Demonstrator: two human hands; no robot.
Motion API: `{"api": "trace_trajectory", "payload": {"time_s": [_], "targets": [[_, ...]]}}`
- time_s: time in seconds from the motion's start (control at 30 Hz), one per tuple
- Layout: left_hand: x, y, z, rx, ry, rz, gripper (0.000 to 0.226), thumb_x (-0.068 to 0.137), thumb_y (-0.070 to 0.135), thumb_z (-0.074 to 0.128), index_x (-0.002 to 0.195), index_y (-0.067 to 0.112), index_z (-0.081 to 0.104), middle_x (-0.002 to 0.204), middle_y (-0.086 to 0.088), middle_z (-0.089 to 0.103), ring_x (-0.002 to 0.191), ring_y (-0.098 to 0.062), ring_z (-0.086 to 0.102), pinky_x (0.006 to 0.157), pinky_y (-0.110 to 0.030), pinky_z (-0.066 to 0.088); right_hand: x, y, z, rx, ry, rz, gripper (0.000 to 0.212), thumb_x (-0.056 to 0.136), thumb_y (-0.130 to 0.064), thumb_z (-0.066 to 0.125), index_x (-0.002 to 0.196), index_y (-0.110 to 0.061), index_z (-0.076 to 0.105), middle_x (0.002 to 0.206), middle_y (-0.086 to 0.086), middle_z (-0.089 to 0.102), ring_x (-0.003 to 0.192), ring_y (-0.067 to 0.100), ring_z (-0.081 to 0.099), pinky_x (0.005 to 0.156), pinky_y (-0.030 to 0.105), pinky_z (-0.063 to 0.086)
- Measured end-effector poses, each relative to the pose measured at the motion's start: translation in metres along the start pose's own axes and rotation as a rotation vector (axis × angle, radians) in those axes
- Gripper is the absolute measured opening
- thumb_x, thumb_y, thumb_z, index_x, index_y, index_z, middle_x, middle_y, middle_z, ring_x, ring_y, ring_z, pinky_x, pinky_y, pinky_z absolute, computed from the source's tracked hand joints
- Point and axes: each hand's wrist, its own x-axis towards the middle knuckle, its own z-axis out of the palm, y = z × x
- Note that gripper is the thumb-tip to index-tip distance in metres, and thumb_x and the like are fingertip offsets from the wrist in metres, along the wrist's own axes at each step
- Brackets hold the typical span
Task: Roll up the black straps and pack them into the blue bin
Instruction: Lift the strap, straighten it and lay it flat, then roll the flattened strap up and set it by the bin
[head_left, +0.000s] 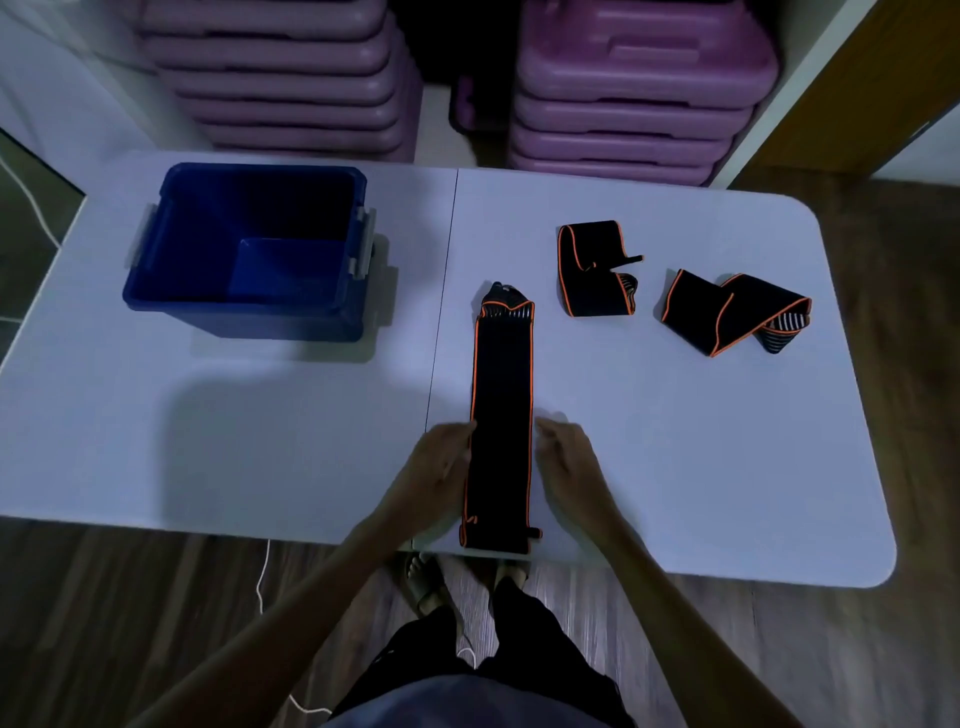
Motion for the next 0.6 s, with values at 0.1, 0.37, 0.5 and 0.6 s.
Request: {"api": "trace_trajectory", "payload": {"time_s": [0.1, 0.37, 0.5, 0.6], "targets": [[-0.049, -0.005, 0.005, 0.229, -0.034, 0.206, 0.049, 0.089, 0.037, 0.052, 0.13, 0.011, 0.053, 0.135, -0.004, 0.053, 0.126, -0.01, 0.043, 0.105, -0.031, 0.036, -0.058, -0.008, -0.014, -0.085, 0.022, -0.194, 0.037, 0.091, -0.047, 0.05, 0.117, -0.024, 0.062, 0.116, -0.022, 0.056, 0.113, 0.009, 0.052, 0.096, 0.026, 0.043], [-0.043, -0.043, 0.026, 0.53, -0.197, 0.46, 0.04, 0.086, 0.045, 0.053, 0.113, 0.018, 0.065, 0.122, 0.001, 0.065, 0.12, -0.016, 0.055, 0.093, -0.033, 0.049, -0.084, 0.016, -0.002, -0.56, -0.123, -0.585, 0.043, 0.079, -0.034, 0.066, 0.117, -0.014, 0.065, 0.123, 0.002, 0.066, 0.119, 0.016, 0.055, 0.092, 0.037, 0.053], [-0.047, -0.045, 0.025, 0.413, -0.169, 0.407, 0.038, 0.089, 0.039, 0.053, 0.116, 0.014, 0.064, 0.127, -0.001, 0.062, 0.125, -0.016, 0.051, 0.099, -0.031, 0.042, -0.075, 0.006, -0.001, -0.57, -0.109, -0.559, 0.036, 0.086, -0.031, 0.052, 0.116, -0.017, 0.067, 0.115, 0.0, 0.071, 0.11, 0.017, 0.062, 0.084, 0.031, 0.054], [-0.045, -0.04, 0.025, 0.295, -0.148, 0.263, 0.042, 0.091, 0.038, 0.053, 0.125, 0.016, 0.058, 0.133, -0.004, 0.057, 0.122, -0.015, 0.051, 0.1, -0.024, 0.037, -0.072, -0.003, -0.004, -0.47, -0.111, -0.482, 0.04, 0.089, -0.031, 0.052, 0.125, -0.017, 0.061, 0.109, 0.003, 0.072, 0.1, 0.019, 0.066, 0.077, 0.03, 0.054]]}}
